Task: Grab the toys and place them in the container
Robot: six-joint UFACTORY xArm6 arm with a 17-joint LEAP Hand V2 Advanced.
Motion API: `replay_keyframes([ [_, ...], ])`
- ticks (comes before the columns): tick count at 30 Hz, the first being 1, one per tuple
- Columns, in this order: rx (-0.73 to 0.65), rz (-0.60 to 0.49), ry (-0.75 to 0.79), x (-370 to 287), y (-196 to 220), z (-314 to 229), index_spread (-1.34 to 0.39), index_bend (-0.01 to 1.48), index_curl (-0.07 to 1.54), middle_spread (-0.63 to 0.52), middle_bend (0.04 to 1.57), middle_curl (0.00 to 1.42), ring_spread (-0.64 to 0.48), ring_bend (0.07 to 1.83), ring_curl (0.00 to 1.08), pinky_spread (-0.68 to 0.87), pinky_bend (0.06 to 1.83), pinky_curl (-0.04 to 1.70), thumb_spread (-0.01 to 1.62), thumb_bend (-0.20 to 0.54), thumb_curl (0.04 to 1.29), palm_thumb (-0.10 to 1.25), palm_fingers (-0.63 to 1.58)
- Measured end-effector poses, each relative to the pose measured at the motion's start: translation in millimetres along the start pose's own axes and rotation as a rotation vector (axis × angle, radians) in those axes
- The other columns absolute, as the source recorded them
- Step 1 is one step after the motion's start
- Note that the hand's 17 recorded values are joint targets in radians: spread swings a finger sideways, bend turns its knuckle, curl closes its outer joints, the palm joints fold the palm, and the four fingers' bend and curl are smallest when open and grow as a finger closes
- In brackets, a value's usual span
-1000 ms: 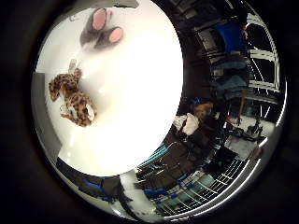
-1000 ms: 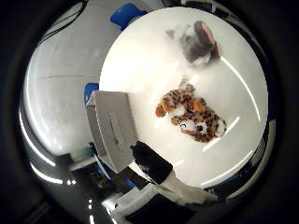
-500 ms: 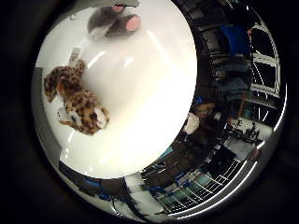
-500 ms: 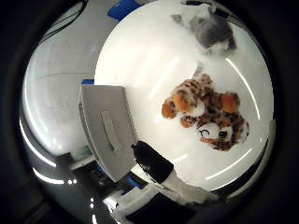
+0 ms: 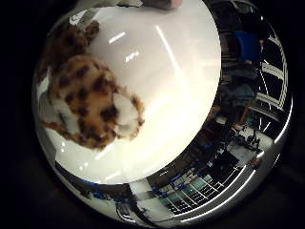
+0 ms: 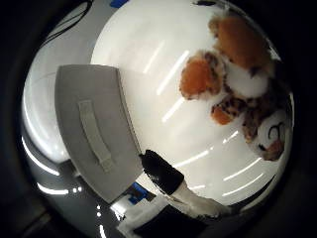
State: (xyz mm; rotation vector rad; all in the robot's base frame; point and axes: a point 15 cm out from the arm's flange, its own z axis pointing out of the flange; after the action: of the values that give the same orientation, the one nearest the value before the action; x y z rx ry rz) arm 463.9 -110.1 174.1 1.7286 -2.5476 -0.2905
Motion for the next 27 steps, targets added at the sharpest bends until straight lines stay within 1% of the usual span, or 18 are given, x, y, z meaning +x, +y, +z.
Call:
replay_keyframes([
  [1, -0.005, 0.001, 0.001, 1, 1, 1, -0.08, 0.15, 0.26, 0.20, 0.34, 0.33, 0.22, 0.61, 0.22, 0.41, 0.69, 0.21, 1.15, -0.019, 0.28, 0.39, 0.15],
  [2, -0.048, 0.001, 0.006, 2, 13, 17, -0.08, 0.15, 0.26, 0.20, 0.35, 0.33, 0.22, 0.61, 0.22, 0.41, 0.69, 0.21, 1.15, 0.007, 0.29, 0.43, 0.16],
  [4, -0.059, -0.003, 0.009, 2, 17, 21, -0.08, 0.15, 0.26, 0.17, 0.36, 0.34, 0.22, 0.63, 0.22, 0.41, 0.69, 0.21, 1.15, -0.011, 0.31, 0.52, 0.19],
  [7, -0.090, -0.006, 0.024, 6, 23, 25, -0.09, 0.14, 0.25, 0.14, 0.37, 0.34, 0.20, 0.68, 0.23, 0.39, 0.71, 0.21, 1.15, -0.007, 0.32, 0.59, 0.21],
  [9, -0.133, -0.013, 0.051, 12, 32, 31, -0.09, 0.14, 0.25, 0.12, 0.39, 0.35, 0.18, 0.71, 0.24, 0.34, 0.72, 0.21, 1.14, -0.010, 0.34, 0.63, 0.24],
  [11, -0.157, -0.017, 0.069, 16, 36, 35, -0.10, 0.14, 0.24, 0.06, 0.45, 0.37, 0.11, 0.79, 0.26, 0.23, 0.71, 0.20, 1.14, -0.009, 0.35, 0.66, 0.34],
  [12, -0.158, -0.017, 0.069, 17, 36, 35, -0.11, 0.14, 0.24, 0.01, 0.49, 0.38, 0.04, 0.85, 0.27, 0.15, 0.72, 0.19, 1.14, -0.008, 0.35, 0.68, 0.39],
  [14, -0.153, -0.017, 0.072, 18, 36, 32, -0.18, 0.13, 0.22, -0.13, 0.65, 0.45, -0.14, 1.02, 0.33, -0.17, 0.89, 0.22, 1.13, -0.009, 0.36, 0.73, 0.70],
  [15, -0.145, -0.017, 0.075, 21, 36, 28, -0.22, 0.15, 0.22, -0.18, 0.68, 0.47, -0.20, 1.06, 0.35, -0.29, 0.95, 0.24, 1.13, -0.013, 0.37, 0.74, 0.76],
  [16, -0.136, -0.015, 0.078, 23, 35, 24, -0.27, 0.20, 0.23, -0.22, 0.75, 0.51, -0.25, 1.11, 0.37, -0.38, 0.98, 0.26, 1.13, -0.012, 0.37, 0.75, 0.91],
  [18, -0.121, -0.016, 0.078, 23, 37, 13, -0.34, 0.28, 0.29, -0.28, 0.83, 0.57, -0.29, 1.13, 0.41, -0.45, 1.05, 0.31, 1.12, -0.015, 0.37, 0.77, 1.06],
  [19, -0.113, -0.016, 0.078, 24, 38, 7, -0.36, 0.35, 0.34, -0.29, 0.86, 0.59, -0.29, 1.14, 0.43, -0.45, 1.07, 0.33, 1.12, -0.014, 0.37, 0.78, 1.13],
  [20, -0.106, -0.016, 0.077, 24, 39, 2, -0.37, 0.40, 0.37, -0.29, 0.88, 0.62, -0.30, 1.15, 0.45, -0.45, 1.09, 0.35, 1.13, -0.013, 0.38, 0.79, 1.14],
  [21, -0.102, -0.018, 0.076, 25, 40, -3, -0.39, 0.52, 0.44, -0.29, 0.93, 0.65, -0.29, 1.18, 0.47, -0.42, 1.15, 0.39, 1.13, -0.008, 0.38, 0.81, 1.21],
  [23, -0.096, -0.019, 0.074, 26, 44, -14, -0.39, 0.67, 0.52, -0.29, 1.00, 0.70, -0.28, 1.24, 0.51, -0.38, 1.23, 0.44, 1.14, 0.001, 0.40, 0.87, 1.22],
  [25, -0.088, -0.020, 0.073, 26, 50, -27, -0.38, 0.80, 0.61, -0.28, 1.08, 0.75, -0.27, 1.30, 0.55, -0.33, 1.30, 0.50, 1.15, 0.003, 0.42, 0.93, 1.17],
  [27, -0.069, -0.021, 0.072, 26, 55, -43, -0.36, 0.89, 0.68, -0.27, 1.13, 0.80, -0.25, 1.36, 0.59, -0.29, 1.36, 0.55, 1.15, 0.000, 0.44, 0.98, 1.10],
])
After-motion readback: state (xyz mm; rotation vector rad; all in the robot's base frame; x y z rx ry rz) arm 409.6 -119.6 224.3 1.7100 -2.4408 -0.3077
